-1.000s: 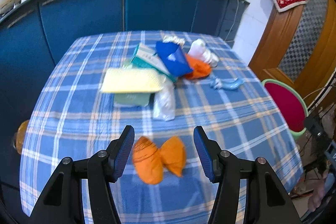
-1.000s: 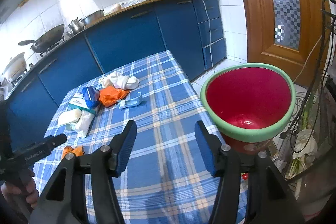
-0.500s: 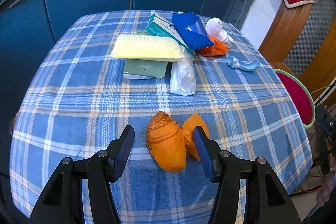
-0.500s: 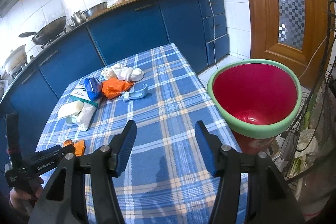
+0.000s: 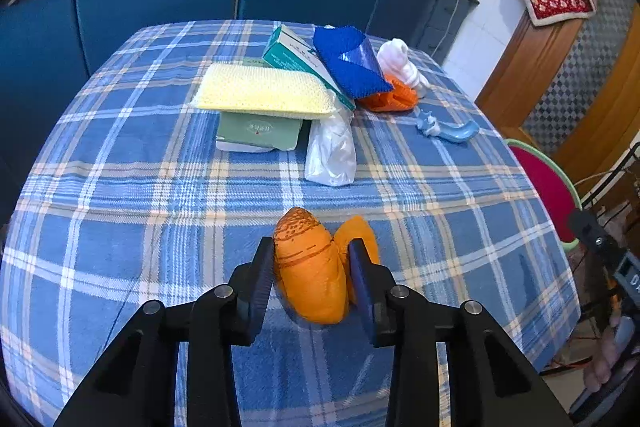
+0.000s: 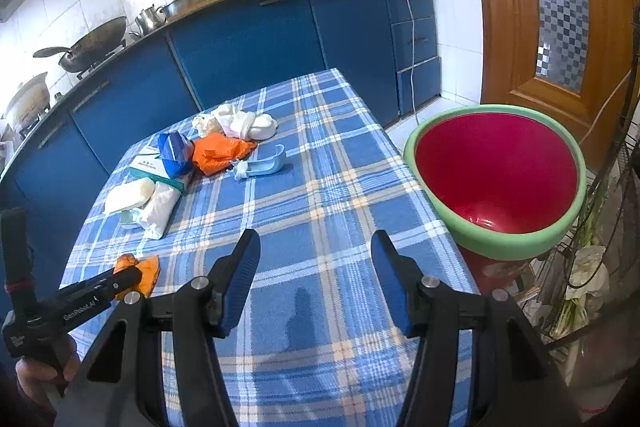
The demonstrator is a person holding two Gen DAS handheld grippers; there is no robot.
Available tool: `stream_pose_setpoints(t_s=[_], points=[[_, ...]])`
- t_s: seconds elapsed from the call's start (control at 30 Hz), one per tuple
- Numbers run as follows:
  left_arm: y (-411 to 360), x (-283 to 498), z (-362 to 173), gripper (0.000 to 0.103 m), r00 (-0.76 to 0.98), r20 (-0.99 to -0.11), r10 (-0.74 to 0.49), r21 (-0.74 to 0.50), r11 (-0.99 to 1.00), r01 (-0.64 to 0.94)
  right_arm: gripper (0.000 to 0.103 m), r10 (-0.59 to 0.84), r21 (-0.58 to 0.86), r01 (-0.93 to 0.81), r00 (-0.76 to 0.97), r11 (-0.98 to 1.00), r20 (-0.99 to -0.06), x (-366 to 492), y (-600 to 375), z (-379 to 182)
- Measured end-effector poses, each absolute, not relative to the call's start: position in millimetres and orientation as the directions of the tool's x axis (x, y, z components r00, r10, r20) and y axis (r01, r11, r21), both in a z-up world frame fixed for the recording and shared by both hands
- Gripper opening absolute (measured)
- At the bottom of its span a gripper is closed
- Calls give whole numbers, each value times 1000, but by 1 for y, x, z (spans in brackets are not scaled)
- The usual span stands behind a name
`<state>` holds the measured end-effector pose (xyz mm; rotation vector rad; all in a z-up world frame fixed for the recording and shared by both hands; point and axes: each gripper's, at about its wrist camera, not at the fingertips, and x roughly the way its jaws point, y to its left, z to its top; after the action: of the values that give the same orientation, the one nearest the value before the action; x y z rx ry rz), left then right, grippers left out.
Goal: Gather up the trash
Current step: 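Grasp the orange knotted bag with the left tool, then grasp the light blue plastic piece with the right tool while the left tool holds the orange bag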
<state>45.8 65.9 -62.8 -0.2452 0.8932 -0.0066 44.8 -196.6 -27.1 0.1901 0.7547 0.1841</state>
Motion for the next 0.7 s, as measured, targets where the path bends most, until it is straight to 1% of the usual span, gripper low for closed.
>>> stream_pose_setpoints(t_s=[0.4, 0.7], points=[[83, 67, -43, 38, 678, -730, -87, -231, 965, -126, 59, 236, 219, -115, 696, 969, -678, 81, -181, -32], [97, 90, -40, 38, 688, -724, -53, -224, 961, -162, 59, 244, 212, -133, 691, 968, -680, 116, -161, -36]])
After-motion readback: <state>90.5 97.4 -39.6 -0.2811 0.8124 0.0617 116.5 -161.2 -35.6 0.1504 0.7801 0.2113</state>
